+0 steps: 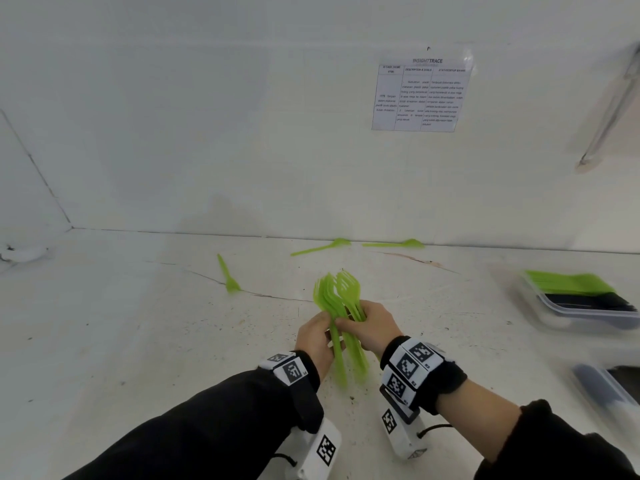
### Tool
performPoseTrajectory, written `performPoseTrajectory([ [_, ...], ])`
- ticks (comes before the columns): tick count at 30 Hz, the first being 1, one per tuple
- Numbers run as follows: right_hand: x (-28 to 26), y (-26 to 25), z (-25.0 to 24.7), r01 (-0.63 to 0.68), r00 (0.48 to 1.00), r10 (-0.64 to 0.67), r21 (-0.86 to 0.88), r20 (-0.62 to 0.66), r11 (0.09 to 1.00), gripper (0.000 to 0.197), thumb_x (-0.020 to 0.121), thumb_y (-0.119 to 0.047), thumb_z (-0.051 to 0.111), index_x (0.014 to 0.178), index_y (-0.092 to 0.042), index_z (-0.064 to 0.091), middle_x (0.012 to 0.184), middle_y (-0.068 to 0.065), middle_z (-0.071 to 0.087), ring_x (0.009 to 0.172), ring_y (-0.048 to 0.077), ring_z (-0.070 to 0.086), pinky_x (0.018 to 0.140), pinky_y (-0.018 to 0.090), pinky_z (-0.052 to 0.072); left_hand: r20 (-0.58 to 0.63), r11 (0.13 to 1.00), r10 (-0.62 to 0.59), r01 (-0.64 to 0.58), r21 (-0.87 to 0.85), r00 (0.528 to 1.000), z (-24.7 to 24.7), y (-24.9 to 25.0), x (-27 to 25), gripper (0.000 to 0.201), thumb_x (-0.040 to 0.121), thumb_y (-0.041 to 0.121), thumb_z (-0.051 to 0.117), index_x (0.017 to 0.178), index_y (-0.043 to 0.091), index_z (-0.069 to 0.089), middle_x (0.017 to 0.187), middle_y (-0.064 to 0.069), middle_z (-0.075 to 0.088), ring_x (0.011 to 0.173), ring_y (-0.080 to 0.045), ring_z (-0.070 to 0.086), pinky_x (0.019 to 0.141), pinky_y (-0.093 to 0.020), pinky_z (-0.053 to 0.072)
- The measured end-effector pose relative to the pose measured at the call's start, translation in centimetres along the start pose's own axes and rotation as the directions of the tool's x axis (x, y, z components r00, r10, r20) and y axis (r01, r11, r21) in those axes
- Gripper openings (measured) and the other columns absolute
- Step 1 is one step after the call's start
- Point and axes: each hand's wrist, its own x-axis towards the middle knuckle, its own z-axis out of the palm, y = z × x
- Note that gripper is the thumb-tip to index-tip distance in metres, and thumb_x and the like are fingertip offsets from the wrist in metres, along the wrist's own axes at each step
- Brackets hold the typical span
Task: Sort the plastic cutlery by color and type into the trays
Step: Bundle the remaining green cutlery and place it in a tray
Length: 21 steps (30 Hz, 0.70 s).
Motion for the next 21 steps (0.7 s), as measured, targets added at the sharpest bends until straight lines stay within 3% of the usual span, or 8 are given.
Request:
performPoseTrajectory([
  [4, 0.0, -0.4, -0.2, 0.01, 1.0, -0.011, 0.019, 0.025, 1.0, 0.015, 0.083, -0.02, 0.068, 0.075, -0.018, 0.056, 0.061, -0.009, 0.049, 0.052, 0.003, 0.043, 0.048, 0.015, 0.031, 0.001, 0.997, -0.008, 0.008, -0.076, 1.0, -0.2, 0.1, -0.1, 0.023, 0.099, 0.01, 0.042, 0.112, 0.002, 0.059, 0.102, -0.013, 0.065, 0.088, -0.021, 0.061, 0.069, -0.032, 0.053],
  [9, -0.3, -0.7, -0.1, 0.028, 1.0, -0.028, -0.026, 0.011, 0.999, 0.03, 0.082, -0.023, 0.07, 0.061, -0.023, 0.048, 0.056, -0.009, 0.047, 0.048, 0.002, 0.041, 0.039, 0.009, 0.029, 0.028, 1.0, -0.018, 0.018, -0.022, 0.999, 0.2, 0.2, -0.5, 0.025, 0.1, 0.018, 0.041, 0.113, 0.007, 0.059, 0.11, -0.012, 0.064, 0.096, -0.021, 0.06, 0.089, -0.04, 0.048],
  [11, -0.2, -0.9, 0.3, 0.019, 1.0, -0.018, -0.043, 0.015, 0.999, 0.03, 0.083, -0.023, 0.068, 0.061, -0.022, 0.047, 0.056, -0.008, 0.047, 0.049, 0.004, 0.041, 0.042, 0.012, 0.031, 0.016, 1.0, -0.01, 0.01, -0.014, 1.0, 0.4, 0.2, -0.5, 0.024, 0.1, 0.018, 0.042, 0.115, 0.009, 0.058, 0.114, -0.012, 0.062, 0.099, -0.021, 0.06, 0.096, -0.044, 0.046],
  [15, -0.2, -1.2, 0.6, -0.006, 0.998, 0.008, -0.037, 0.07, 0.999, 0.02, 0.086, -0.02, 0.059, 0.067, -0.019, 0.053, 0.06, -0.004, 0.049, 0.052, 0.009, 0.044, 0.05, 0.019, 0.035, -0.016, 0.999, 0.006, -0.007, -0.038, 1.0, 0.5, 0.5, -0.4, 0.023, 0.101, 0.018, 0.039, 0.112, 0.007, 0.057, 0.106, -0.014, 0.063, 0.088, -0.023, 0.063, 0.073, -0.04, 0.054],
  [18, -0.5, -1.2, 0.8, 0.005, 0.998, -0.006, 0.001, 0.056, 1.0, 0.023, 0.089, -0.022, 0.056, 0.067, -0.018, 0.052, 0.058, -0.003, 0.048, 0.05, 0.011, 0.043, 0.051, 0.022, 0.036, -0.057, 1.0, 0.013, -0.014, -0.015, 0.998, 0.3, 0.8, -0.3, 0.025, 0.101, 0.02, 0.04, 0.111, 0.007, 0.058, 0.109, -0.017, 0.064, 0.094, -0.031, 0.063, 0.077, -0.044, 0.054],
  [21, -0.5, -0.7, 1.2, 0.026, 0.998, -0.023, 0.045, -0.055, 0.999, 0.016, 0.087, -0.026, 0.061, 0.075, -0.017, 0.055, 0.065, -0.004, 0.053, 0.06, 0.014, 0.051, 0.056, 0.025, 0.04, -0.067, 0.999, 0.033, -0.032, 0.013, 0.997, 0.3, 0.7, -0.4, 0.022, 0.1, 0.02, 0.041, 0.099, 0.01, 0.061, 0.095, -0.012, 0.066, 0.081, -0.025, 0.064, 0.067, -0.037, 0.054],
])
